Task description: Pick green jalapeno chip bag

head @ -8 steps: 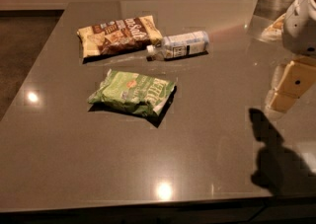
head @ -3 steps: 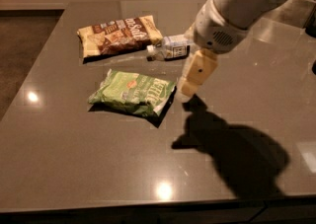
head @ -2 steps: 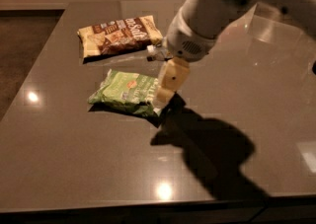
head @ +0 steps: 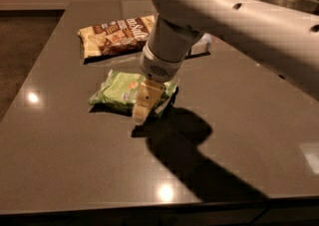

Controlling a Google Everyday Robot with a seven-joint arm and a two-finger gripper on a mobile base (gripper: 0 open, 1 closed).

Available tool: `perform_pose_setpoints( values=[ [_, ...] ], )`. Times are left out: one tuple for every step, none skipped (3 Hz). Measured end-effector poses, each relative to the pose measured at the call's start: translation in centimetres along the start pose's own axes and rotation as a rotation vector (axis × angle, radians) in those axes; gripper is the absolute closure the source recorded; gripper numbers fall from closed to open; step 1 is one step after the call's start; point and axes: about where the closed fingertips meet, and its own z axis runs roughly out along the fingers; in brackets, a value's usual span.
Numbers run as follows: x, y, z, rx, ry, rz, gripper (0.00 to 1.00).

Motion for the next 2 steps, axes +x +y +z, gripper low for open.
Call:
perform_pose_setpoints(
  values=[
    [-0.32,-0.74,1.83,0.008,0.039,0.015,0.17],
    [-0.22,-1.31,2.44,0.007,0.061,0.027,0.41]
  ],
)
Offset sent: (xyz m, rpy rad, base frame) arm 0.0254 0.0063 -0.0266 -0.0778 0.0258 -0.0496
